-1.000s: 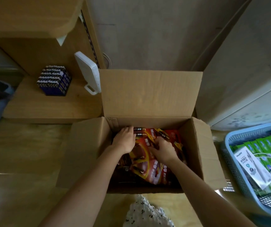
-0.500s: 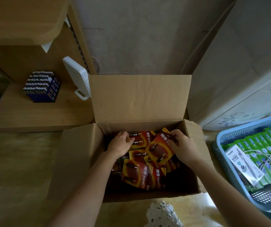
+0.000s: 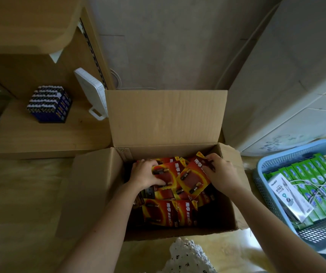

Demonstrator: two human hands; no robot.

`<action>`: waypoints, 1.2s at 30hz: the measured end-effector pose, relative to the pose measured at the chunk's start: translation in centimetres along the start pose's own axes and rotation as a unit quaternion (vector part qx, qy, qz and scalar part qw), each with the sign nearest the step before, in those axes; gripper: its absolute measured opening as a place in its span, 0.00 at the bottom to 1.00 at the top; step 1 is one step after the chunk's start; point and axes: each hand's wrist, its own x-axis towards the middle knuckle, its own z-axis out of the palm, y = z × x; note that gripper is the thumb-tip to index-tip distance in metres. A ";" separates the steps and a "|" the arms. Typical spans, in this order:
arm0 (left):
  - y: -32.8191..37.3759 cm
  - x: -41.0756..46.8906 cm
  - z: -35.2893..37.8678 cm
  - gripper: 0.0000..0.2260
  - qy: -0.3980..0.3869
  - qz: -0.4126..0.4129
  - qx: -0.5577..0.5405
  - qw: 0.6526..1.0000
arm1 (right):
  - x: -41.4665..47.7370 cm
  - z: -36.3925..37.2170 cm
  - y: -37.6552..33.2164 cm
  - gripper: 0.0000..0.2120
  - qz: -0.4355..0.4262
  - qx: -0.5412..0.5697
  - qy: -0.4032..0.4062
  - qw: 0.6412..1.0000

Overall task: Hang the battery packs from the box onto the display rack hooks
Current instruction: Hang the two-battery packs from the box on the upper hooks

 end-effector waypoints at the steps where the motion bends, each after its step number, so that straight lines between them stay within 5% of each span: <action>1: 0.0 0.2 0.0 0.19 -0.026 0.026 0.016 0.999 | 0.0 -0.1 0.0 0.18 0.000 -0.006 -0.003 1.000; 4: -0.1 0.8 0.4 0.15 -0.110 0.056 0.011 0.992 | 0.1 -0.2 0.1 0.18 -0.004 -0.013 -0.009 1.000; 9: -0.4 0.0 0.0 0.12 -0.134 0.014 -0.162 0.978 | -0.4 -0.9 -0.3 0.17 -0.020 -0.008 -0.010 1.000; 15: 1.6 -4.6 -5.1 0.11 -0.065 -0.041 -0.311 0.947 | -2.7 -5.4 -4.5 0.15 -0.048 0.003 0.041 0.998; 21: 5.6 -14.0 -15.4 0.13 -0.023 -0.098 -0.363 0.926 | -8.4 -14.3 -11.6 0.19 0.033 0.197 -0.139 0.970; 24: 8.1 -19.4 -21.7 0.13 0.011 -0.117 -0.372 0.921 | -12.4 -19.8 -16.3 0.09 0.008 0.174 -0.171 0.970; 29: 13.0 -29.4 -32.9 0.15 0.071 -0.123 -0.405 0.903 | -19.6 -28.4 -25.3 0.12 -0.034 0.100 -0.150 0.983; 36: 17.3 -42.6 -46.1 0.16 0.148 -0.106 -0.442 0.878 | -28.8 -37.3 -38.1 0.14 -0.055 0.241 -0.084 0.965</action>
